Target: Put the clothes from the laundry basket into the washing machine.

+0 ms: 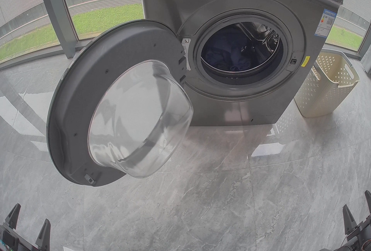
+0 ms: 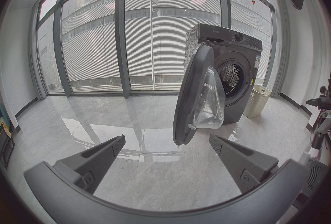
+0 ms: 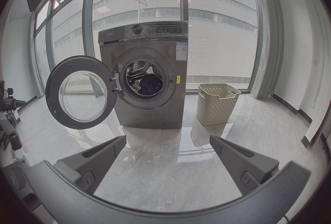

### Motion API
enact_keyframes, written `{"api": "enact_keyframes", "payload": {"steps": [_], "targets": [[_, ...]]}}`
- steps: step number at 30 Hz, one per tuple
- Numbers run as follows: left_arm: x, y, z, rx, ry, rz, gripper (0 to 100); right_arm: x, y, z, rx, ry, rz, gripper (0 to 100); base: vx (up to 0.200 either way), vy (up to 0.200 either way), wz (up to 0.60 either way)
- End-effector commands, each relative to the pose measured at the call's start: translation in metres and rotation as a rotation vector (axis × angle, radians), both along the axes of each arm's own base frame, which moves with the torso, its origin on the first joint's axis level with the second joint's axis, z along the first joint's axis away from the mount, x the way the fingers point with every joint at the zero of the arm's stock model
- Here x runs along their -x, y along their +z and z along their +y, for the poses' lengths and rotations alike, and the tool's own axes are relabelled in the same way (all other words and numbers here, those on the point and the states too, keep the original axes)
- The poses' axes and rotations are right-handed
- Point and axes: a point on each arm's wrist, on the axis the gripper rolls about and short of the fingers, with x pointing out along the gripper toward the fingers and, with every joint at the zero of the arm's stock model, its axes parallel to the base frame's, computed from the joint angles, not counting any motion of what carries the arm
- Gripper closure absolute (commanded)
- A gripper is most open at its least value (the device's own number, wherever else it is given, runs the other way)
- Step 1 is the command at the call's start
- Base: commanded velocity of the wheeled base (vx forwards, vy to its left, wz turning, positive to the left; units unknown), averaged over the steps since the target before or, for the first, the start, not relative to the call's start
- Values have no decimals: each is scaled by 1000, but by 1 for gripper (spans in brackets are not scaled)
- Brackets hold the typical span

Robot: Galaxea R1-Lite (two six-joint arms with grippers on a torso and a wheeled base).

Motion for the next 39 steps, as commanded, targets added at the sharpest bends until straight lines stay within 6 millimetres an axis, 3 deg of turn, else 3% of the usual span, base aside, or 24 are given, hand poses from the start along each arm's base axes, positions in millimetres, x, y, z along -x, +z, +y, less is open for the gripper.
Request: {"api": "enact_keyframes", "payload": {"steps": [1, 14, 15, 17, 19, 21, 28, 39], "targets": [[0, -5, 0, 0, 0, 7, 0, -1, -5, 0, 1, 0, 13, 0, 0, 0, 0], [0, -4, 0, -23, 0, -3, 0, -1, -5, 0, 1, 0, 13, 0, 0, 0, 0], [1, 4, 0, -15, -3, -30, 0, -1, -5, 0, 1, 0, 13, 0, 0, 0, 0], [10, 56, 0, 25, -14, -152, 0, -1, -5, 0, -1, 0, 13, 0, 0, 0, 0], [8, 78, 1, 45, -34, -158, 0, -1, -5, 0, -1, 0, 13, 0, 0, 0, 0], [-1, 88, 1, 44, -83, -105, 0, -1, -5, 0, -2, 0, 15, 0, 0, 0, 0], [-63, 110, -9, 62, -257, 107, 0, -1, -5, 0, -10, -3, 15, 0, 0, 0, 0], [-144, 129, -25, 87, -353, 165, 0, -1, -5, 0, -9, -3, 15, 0, 0, 0, 0]]}}
